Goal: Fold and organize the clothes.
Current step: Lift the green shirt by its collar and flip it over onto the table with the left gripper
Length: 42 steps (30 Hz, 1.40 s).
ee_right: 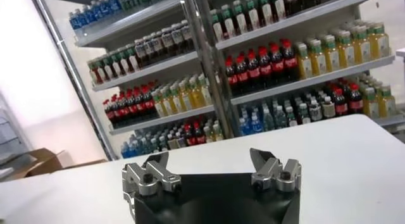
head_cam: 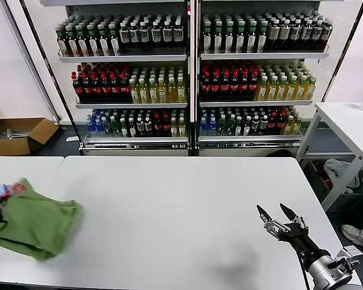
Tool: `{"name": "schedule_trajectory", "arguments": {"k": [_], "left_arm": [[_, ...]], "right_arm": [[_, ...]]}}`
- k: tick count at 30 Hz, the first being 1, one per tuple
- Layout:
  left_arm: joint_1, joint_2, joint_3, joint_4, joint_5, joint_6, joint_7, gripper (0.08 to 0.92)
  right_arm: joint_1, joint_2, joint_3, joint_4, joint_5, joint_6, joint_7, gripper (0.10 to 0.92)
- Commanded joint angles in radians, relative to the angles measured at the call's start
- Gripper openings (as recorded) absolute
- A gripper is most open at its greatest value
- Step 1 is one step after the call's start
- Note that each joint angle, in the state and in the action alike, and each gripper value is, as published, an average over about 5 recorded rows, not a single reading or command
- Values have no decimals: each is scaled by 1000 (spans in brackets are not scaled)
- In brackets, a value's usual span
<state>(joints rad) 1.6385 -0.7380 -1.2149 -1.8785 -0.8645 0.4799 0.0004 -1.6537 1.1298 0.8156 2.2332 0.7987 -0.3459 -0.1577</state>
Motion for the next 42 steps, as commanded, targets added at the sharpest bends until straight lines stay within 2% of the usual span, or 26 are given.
{"name": "schedule_trajectory", "arguments": {"k": [1,4,7,9,12,17,23,28,33,42], "left_arm": [[-1,8,-54,-207,-33,37,-173,111],[-36,-81,169,-340,-20,49,-277,111],[-88,-166,480,-388,43,37,-360,111],[-116,-222,678,-372,96,18,-403,111],[-149,-300,895,-316,151,-14,-446,111],[-251,-378,1102,-280,102,-28,-513,111],[-381,-431,1185,-261,-31,-32,-554,111],[-430,-422,1157,-258,-143,-58,-574,111],[-411,-374,1081,-281,-166,-72,-465,132],[-353,-329,958,-326,-94,-108,-324,376]], "right_arm": [[1,0,11,-1,3,4,-2,823],[-10,1,26,5,5,6,-2,823],[-22,1,40,14,5,7,-1,823],[-32,1,53,24,5,7,0,823],[-47,0,73,40,6,6,1,823],[-59,2,79,69,8,-7,10,823],[-51,4,12,87,-32,-30,30,823],[-36,-3,-67,93,-80,-50,46,823],[-14,-27,-154,86,-139,-79,65,823],[127,-63,-341,32,-153,-144,129,823]]}}
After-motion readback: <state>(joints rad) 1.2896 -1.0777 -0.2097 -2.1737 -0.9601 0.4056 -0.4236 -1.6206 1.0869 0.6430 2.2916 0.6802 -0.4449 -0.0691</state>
